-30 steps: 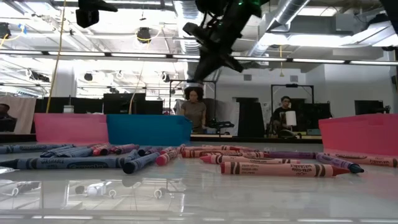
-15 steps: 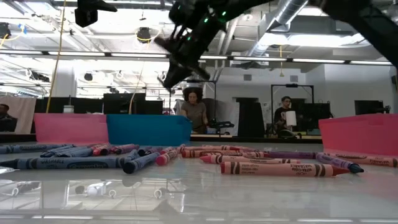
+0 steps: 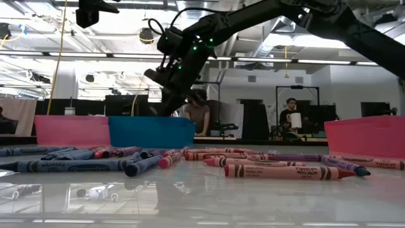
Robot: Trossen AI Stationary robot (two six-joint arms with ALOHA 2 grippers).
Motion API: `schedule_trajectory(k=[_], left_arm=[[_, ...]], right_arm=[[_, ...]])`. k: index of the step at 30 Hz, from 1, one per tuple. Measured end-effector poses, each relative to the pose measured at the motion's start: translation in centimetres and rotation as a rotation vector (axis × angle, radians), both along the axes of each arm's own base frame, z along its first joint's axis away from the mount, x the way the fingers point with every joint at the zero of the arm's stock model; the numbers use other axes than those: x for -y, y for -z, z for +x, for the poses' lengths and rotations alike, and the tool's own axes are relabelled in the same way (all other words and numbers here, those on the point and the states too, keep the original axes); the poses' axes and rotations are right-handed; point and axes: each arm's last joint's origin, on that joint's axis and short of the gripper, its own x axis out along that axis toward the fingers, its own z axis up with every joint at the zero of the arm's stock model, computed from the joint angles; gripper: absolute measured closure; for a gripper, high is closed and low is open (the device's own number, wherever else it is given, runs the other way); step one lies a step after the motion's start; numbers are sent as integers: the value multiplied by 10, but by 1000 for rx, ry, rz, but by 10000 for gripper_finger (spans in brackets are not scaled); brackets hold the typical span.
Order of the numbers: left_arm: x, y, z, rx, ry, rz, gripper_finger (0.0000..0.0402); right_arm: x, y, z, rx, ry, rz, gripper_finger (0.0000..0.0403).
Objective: Sort crayons
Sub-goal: Put the purple crayon into the blue bin
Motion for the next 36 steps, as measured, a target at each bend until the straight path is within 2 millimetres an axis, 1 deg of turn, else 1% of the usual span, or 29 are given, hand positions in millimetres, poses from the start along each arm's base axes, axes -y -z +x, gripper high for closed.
schedule_trajectory(k=[11,15,17,21,28,36], left_arm=[[0,0,0,0,-1,-3,291],[0,0,0,0,-1,-3,291],[0,0,0,0,-1,-3,291],[0,0,0,1,-3,-8,291],[0,0,0,1,-3,-9,291],[0,0,0,1,-3,-9,291]], right_arm=[[-1,5,-5,-87,-55,-65,399],[-2,14,-2,-108,-78,-72,399],[-4,22,1,-114,-96,-80,399],[-6,28,2,-139,-107,-74,399],[-1,28,1,-139,-116,-88,399],[-2,28,2,-142,-132,-99,399]])
